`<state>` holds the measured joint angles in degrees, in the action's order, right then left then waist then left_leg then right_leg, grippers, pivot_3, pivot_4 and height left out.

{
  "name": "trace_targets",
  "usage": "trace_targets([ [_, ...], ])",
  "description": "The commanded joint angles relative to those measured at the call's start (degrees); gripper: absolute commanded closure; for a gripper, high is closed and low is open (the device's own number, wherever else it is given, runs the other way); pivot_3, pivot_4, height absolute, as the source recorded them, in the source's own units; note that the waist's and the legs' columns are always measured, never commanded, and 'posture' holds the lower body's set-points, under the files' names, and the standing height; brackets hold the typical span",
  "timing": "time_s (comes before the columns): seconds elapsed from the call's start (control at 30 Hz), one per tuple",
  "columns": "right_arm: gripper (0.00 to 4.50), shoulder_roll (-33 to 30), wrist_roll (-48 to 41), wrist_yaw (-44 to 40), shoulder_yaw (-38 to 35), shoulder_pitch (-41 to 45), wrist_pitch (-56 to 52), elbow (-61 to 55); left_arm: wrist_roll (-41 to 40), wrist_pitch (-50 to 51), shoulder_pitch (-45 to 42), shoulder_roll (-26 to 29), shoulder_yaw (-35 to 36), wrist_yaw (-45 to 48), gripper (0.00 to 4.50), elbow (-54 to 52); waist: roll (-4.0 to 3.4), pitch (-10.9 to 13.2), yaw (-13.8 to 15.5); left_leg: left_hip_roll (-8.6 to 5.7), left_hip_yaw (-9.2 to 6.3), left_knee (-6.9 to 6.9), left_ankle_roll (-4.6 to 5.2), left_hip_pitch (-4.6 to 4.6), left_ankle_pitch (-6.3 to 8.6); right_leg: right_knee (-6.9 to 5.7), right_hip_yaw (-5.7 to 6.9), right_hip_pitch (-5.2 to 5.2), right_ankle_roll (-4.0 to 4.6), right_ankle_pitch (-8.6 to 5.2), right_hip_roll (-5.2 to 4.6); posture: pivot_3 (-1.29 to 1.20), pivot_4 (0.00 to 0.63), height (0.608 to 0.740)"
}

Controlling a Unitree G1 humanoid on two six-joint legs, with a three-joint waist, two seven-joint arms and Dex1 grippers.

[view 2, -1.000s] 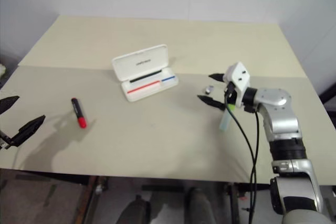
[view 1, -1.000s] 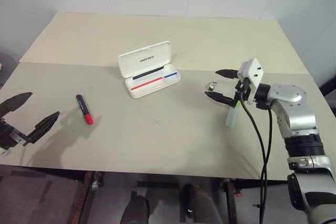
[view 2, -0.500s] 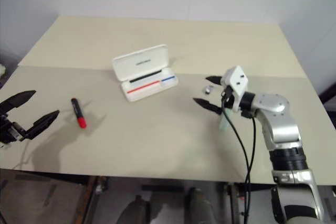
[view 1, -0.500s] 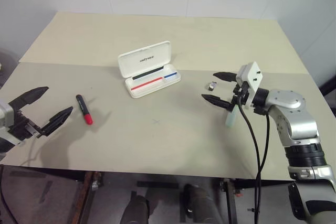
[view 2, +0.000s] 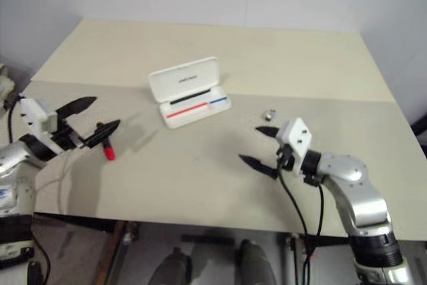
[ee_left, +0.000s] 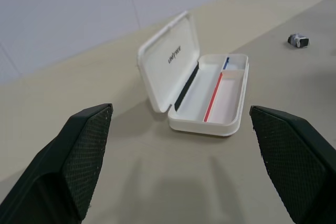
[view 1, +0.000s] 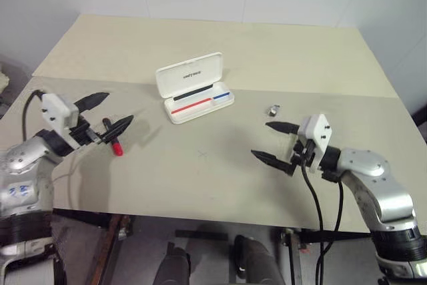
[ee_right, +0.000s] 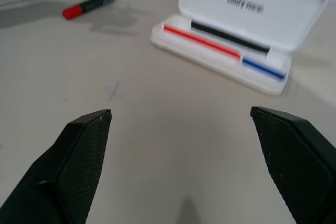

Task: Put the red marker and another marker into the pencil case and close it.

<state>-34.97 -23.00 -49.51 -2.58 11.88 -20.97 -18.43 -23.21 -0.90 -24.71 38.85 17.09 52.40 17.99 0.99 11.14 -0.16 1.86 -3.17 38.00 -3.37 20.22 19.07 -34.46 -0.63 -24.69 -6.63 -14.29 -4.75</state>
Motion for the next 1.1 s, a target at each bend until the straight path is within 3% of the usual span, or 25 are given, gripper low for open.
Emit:
trace_targets([
  [0.03,0.0,0.95,-1.79,1.92,-1.84,-0.96,0.65,-4.68,2.48,-3.26,-7.13,-1.1,-3.27,2.44,0.03,7.15,0.01,0.0,-0.02,0.0,0.0,0.03,0.0,0.01,0.0,0.03,0.0,0.0,-0.02,0.02,0.01,0.0,0.15,0.74],
  [0.23,0.0,1.1,-1.03,3.38,-2.15,-3.14,1.17,-5.67,7.41,-9.62,-21.11,-5.06,-8.5,5.95,0.03,25.94,0.04,-0.02,0.08,-0.01,-0.01,0.07,0.01,-0.01,-0.01,0.04,-0.01,0.05,-0.06,0.05,0.04,0.0,0.15,0.74],
  [0.4,0.0,0.95,0.07,4.54,-2.37,-3.1,2.24,-5.08,10.38,-11.72,-27.8,-7.44,-11.22,10.21,0.03,36.35,0.03,-0.02,-0.09,-0.02,0.01,0.05,0.03,0.06,0.01,0.04,-0.01,0.06,-0.12,0.1,0.05,0.0,0.15,0.74],
  [0.67,0.0,0.51,0.57,5.1,-3.32,-4.32,2.98,-5.19,13.42,-11.97,-29.28,-9.36,-14.33,14.43,0.03,40.73,0.04,-0.01,0.07,-0.02,0.02,0.03,0.11,0.11,0.05,0.14,-0.01,0.06,-0.15,0.11,0.05,0.0,0.15,0.74],
  [1.1,0.0,-0.1,0.99,4.74,-3.52,-5.17,3.26,-5.22,21.75,-10.06,-32.0,-10.99,-18.65,8.74,0.03,47.17,0.04,-0.01,0.11,-0.02,0.02,0.08,0.11,0.06,0.05,0.07,-0.02,0.1,-0.19,0.13,0.05,0.0,0.15,0.74],
])
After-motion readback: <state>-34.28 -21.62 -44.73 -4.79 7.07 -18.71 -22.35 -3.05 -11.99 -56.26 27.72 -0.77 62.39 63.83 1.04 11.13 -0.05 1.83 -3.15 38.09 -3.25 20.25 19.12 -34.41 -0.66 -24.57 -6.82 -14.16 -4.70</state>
